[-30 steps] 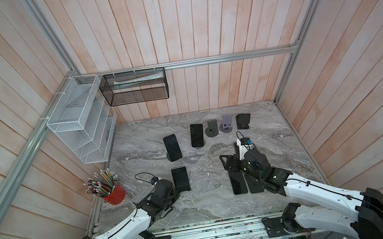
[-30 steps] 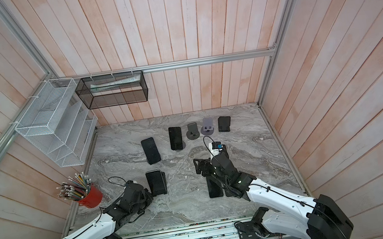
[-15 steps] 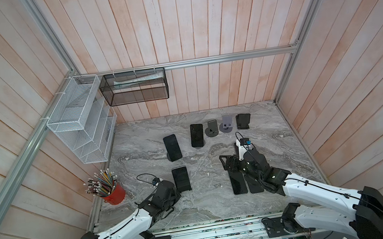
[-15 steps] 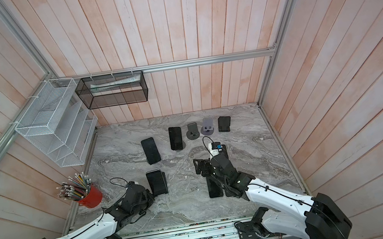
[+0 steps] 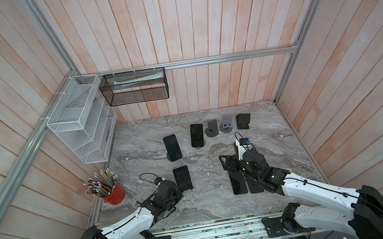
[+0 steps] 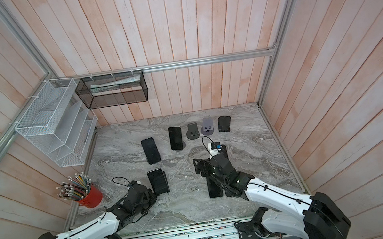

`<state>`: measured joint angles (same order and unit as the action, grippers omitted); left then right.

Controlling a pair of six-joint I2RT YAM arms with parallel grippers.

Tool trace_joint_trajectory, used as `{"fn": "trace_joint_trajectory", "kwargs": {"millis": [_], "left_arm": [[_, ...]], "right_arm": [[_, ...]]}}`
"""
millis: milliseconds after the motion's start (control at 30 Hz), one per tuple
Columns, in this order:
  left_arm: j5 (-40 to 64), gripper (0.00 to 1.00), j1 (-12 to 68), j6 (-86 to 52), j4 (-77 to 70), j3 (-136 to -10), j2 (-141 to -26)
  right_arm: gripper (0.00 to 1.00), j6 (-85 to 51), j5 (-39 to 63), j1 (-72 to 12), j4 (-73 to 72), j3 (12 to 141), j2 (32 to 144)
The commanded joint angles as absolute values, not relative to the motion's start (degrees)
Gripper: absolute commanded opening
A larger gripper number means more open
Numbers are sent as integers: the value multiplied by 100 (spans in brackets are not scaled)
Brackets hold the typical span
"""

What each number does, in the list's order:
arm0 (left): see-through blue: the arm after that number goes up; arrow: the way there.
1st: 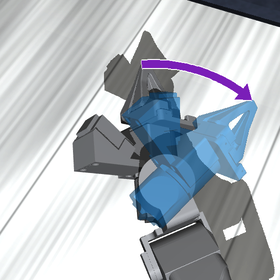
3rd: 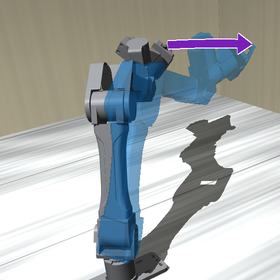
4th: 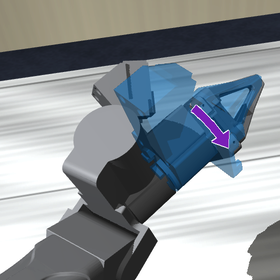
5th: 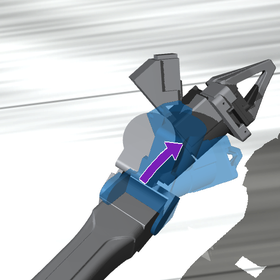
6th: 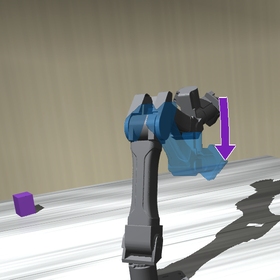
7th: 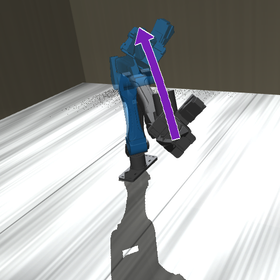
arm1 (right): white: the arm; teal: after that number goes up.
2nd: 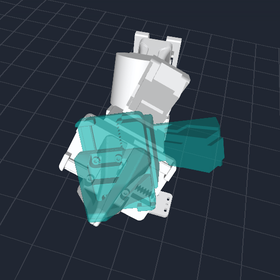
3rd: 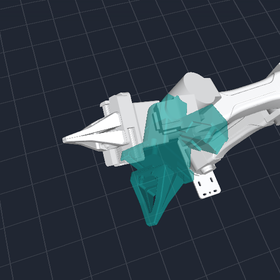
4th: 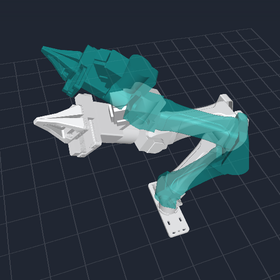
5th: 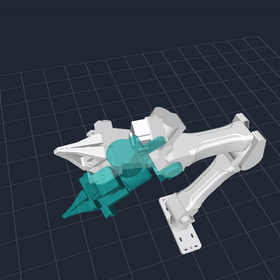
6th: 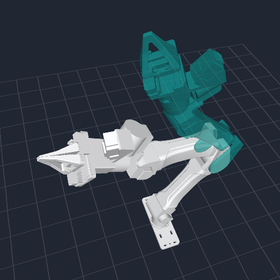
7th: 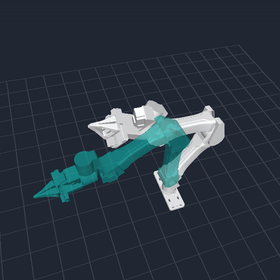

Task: Remove the phone from the phone stand
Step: Rotate the phone stand with the phone at the center of the table.

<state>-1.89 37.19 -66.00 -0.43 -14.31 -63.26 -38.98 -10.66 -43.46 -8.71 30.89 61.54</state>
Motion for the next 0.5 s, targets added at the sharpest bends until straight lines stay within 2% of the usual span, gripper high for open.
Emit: {"fn": "trace_joint_trajectory", "kwargs": {"millis": [0, 467], "left_arm": [[-20, 0, 3761, -6567, -571, -1336, -6410], [-230, 0, 3766, -6686, -235, -1403, -6378]], "right_arm": [[86, -3841, -1170, -4378, -823, 3294, 6218], [86, -3758, -1127, -4383, -716, 3345, 6170]]}}
